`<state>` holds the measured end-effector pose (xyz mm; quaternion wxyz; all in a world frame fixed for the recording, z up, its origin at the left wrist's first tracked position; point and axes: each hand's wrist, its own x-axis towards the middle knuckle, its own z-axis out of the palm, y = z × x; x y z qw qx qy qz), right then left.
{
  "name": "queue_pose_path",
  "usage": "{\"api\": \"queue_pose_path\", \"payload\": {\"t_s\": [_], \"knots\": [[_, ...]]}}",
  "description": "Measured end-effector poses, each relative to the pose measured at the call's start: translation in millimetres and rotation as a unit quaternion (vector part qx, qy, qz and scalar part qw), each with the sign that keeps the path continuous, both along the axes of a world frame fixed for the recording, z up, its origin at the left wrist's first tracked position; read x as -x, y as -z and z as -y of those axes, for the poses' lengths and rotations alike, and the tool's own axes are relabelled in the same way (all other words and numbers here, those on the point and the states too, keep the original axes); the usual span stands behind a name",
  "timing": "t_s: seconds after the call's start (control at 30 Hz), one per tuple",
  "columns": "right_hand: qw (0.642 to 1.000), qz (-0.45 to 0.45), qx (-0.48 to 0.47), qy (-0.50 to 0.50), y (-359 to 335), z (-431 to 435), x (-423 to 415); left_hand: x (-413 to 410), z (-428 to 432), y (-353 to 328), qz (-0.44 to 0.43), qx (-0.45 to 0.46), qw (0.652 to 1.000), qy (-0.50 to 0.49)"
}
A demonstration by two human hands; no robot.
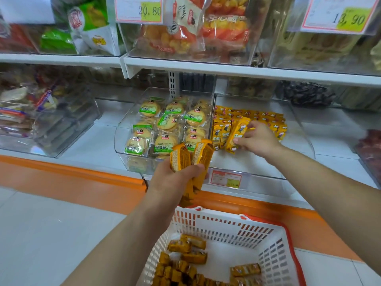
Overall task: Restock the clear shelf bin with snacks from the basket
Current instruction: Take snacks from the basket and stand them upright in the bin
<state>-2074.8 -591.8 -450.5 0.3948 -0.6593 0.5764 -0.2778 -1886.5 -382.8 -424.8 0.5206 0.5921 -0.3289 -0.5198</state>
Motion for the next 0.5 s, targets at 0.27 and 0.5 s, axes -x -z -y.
{"api": "queue_pose_path", "payload": {"t_s": [0.27,0.5], "knots": [[0.986,-0.153,0.068,0.014,31.9,37.6,-32.1,-7.8,4.0,3.6,0.007,0.0,1.0,-0.009],[0.972,-0.199,0.121,0.019,46.6,40.6,-30.5,-2.9,8.9,9.2,0.007,-0.006,1.0,-0.012]]}}
